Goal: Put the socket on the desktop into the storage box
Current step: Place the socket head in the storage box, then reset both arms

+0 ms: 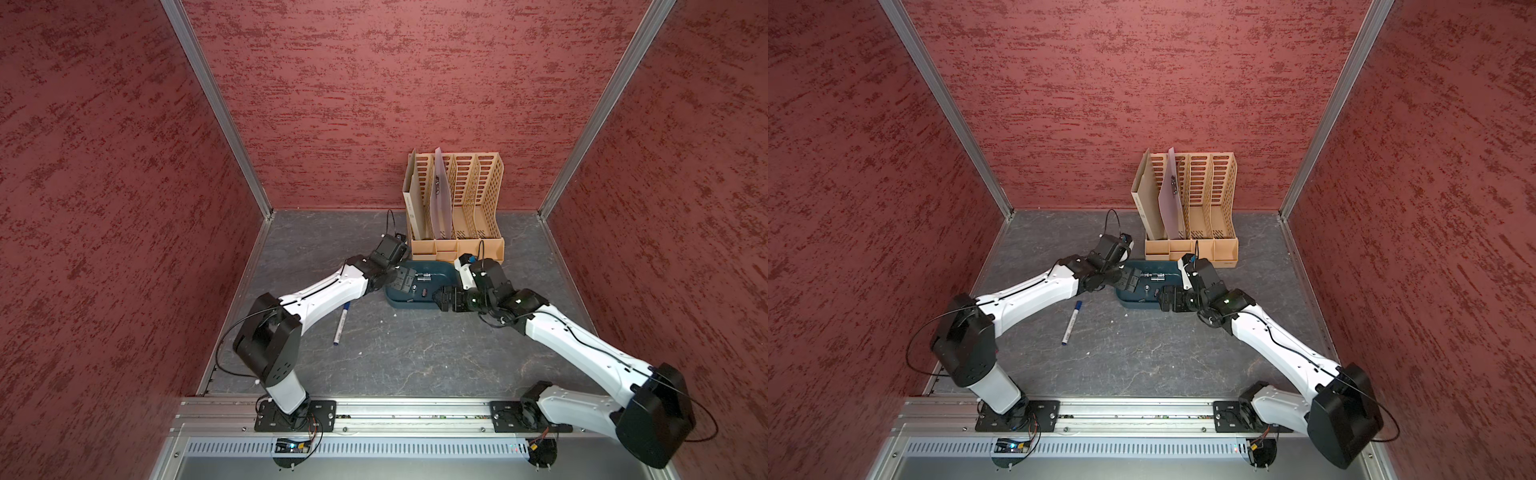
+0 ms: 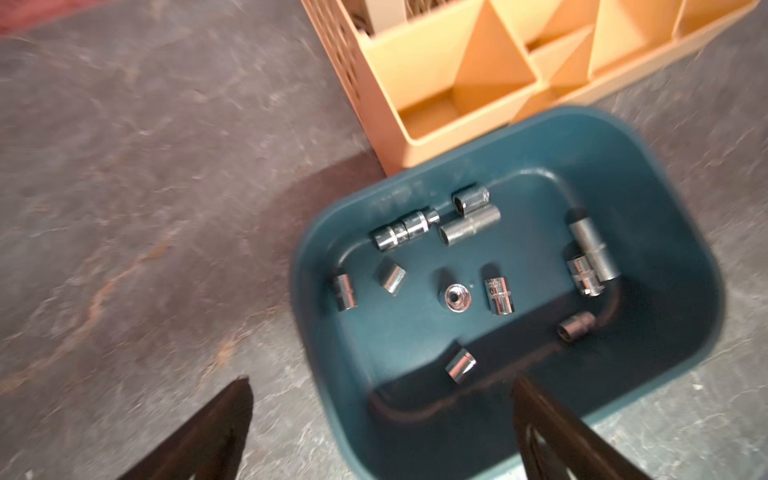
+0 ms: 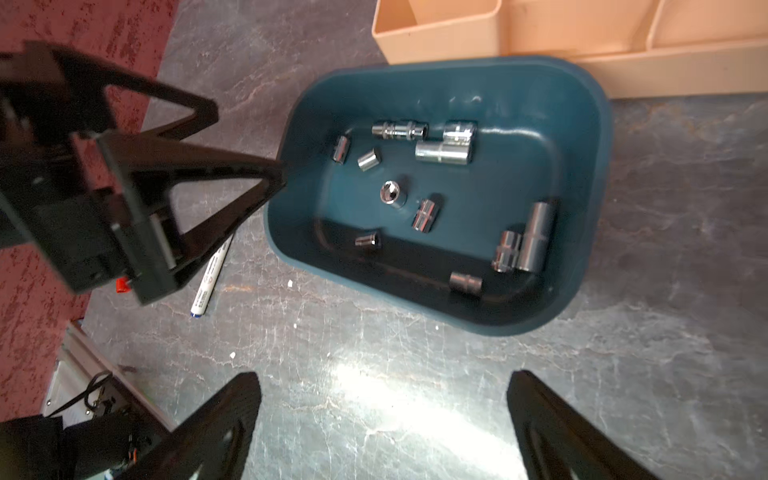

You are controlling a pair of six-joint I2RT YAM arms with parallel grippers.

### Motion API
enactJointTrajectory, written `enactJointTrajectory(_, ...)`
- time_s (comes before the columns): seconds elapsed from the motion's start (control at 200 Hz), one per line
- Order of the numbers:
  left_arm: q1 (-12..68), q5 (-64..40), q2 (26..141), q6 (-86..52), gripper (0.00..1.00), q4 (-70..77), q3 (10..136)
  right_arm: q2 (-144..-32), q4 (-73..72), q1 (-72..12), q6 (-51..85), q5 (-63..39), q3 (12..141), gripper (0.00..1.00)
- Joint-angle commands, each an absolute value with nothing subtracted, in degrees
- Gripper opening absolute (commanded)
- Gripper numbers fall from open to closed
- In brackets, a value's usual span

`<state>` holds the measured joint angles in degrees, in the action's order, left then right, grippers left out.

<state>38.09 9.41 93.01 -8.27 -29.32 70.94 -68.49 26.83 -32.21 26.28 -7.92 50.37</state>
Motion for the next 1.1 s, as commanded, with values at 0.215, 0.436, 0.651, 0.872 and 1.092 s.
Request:
enactJointTrajectory(0.215, 25.0, 11.8, 74.2, -12.8, 1.0, -24.5, 57.6, -67.8, 21.5, -28.9, 19.2, 14.3, 55.9, 0.99)
enactJointTrajectory(0.436, 9.9, 8.8, 64.5, -10.8, 1.0, -17.1, 47.7, -60.6, -14.2, -28.7, 2.1, 31.6, 38.0, 0.98)
enactJointTrajectory(0.651, 1.0, 10.6, 55.2, -2.9, 1.0, 7.7, 29.0, -57.5, -31.4, -25.6, -9.3, 41.7, 26.9, 0.98)
enactJointTrajectory(0.872, -1.5, 10.5, 63.6, -4.0, 1.0, 22.9, 22.2, -60.1, -35.8, -19.3, -7.2, 43.1, 18.0, 0.98)
enactJointTrajectory(1.092, 1.4, 14.3, 75.5, -2.1, 1.0, 44.8, 18.6, -74.6, -56.2, -16.1, -8.1, 36.2, 13.4, 0.98)
